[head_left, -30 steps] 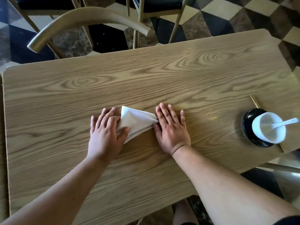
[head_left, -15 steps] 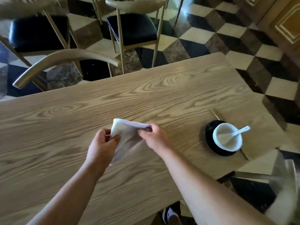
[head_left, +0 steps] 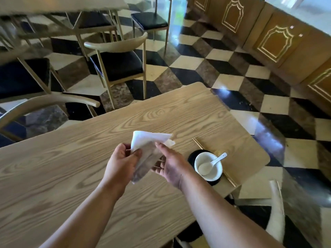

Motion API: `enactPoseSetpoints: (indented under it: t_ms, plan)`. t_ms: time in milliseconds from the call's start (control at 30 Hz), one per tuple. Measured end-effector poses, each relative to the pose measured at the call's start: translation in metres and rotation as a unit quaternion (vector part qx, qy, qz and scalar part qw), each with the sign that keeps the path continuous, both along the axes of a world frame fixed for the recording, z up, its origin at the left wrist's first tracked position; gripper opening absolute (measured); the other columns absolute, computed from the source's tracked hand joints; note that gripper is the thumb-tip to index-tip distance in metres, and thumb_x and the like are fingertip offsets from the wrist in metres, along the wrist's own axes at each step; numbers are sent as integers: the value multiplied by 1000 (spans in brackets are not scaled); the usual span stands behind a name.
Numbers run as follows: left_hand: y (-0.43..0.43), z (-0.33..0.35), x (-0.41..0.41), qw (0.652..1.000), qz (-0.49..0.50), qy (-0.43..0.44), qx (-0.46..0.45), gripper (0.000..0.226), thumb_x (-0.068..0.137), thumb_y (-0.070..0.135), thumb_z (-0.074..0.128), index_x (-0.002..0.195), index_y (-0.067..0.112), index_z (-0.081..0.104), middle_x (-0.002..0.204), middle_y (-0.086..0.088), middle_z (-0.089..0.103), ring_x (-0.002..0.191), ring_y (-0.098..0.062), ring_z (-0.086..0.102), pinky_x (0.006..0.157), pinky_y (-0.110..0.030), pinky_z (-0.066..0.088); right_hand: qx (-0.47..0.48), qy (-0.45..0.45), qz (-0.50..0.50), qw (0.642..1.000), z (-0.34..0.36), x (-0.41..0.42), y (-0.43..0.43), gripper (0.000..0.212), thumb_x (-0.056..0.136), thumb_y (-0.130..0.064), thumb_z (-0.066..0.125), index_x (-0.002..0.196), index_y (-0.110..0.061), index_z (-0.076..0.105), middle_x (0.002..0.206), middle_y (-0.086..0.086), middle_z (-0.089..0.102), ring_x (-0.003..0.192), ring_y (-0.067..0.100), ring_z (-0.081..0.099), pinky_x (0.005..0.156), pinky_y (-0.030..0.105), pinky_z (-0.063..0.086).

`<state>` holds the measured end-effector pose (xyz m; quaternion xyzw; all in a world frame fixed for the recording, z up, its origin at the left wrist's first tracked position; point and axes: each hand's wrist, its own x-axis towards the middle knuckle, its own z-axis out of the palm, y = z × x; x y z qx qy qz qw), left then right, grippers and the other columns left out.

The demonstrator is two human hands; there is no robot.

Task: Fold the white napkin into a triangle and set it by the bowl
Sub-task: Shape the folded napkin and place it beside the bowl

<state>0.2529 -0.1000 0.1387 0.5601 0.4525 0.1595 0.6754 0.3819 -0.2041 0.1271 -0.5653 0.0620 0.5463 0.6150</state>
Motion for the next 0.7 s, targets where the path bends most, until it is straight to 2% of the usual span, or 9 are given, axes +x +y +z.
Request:
enactPoseSetpoints:
  t_ms: [133, 200, 333, 467, 533, 600, 700]
  plan:
    - [-16, 6, 27, 999, -26, 16, 9, 16, 95, 15, 75, 109, 18, 67, 96, -7, 79, 80, -20, 73, 74, -43, 58, 19, -106, -55, 993, 11, 32, -15, 25, 99, -12, 65, 124, -10, 67, 118, 15, 77, 101, 30, 75, 77, 40, 60]
    - [-22, 9, 41, 998, -60, 31, 9, 27, 87, 21, 81, 110, 18, 66, 98, -6, 79, 84, -20, 75, 76, -42, 60, 4, -133, -76, 988, 15, 46, -23, 27, 98, -5, 65, 124, -9, 65, 118, 18, 76, 103, 33, 75, 72, 39, 61]
    - [-30, 16, 75, 993, -108, 45, 5, 57, 67, 43, 86, 114, 20, 64, 102, -3, 81, 96, -25, 79, 89, -54, 63, -5, -154, -92, 984, 20, 77, -47, 23, 94, -5, 70, 116, -11, 67, 104, 12, 79, 91, 30, 78, 72, 39, 60]
    - [-44, 20, 113, 987, -148, 53, 13, 50, 75, 32, 94, 114, 25, 64, 105, 2, 80, 96, -18, 78, 89, -46, 63, 9, -163, -115, 980, 28, 104, -70, 16, 96, 0, 66, 101, -15, 66, 80, 4, 76, 70, 21, 73, 61, 33, 58]
    - [-54, 20, 130, 982, -178, 54, 24, 60, 66, 39, 95, 117, 26, 66, 106, 3, 81, 99, -17, 78, 91, -48, 63, 19, -157, -130, 979, 31, 117, -82, 14, 97, -1, 66, 97, -16, 66, 75, 1, 73, 66, 19, 70, 62, 33, 57]
    - [-66, 21, 149, 978, -198, 56, 45, 66, 59, 44, 91, 119, 26, 68, 105, 4, 82, 98, -16, 78, 90, -50, 63, 29, -146, -136, 979, 30, 129, -96, 10, 97, -6, 68, 100, -16, 67, 79, 3, 74, 70, 20, 70, 66, 35, 57]
    - [-86, 21, 180, 975, -206, 44, 69, 63, 63, 53, 90, 116, 26, 71, 101, 4, 82, 94, -17, 79, 85, -48, 65, 36, -153, -127, 979, 27, 143, -114, 17, 95, -7, 70, 111, -13, 70, 92, 8, 77, 84, 24, 74, 73, 39, 59]
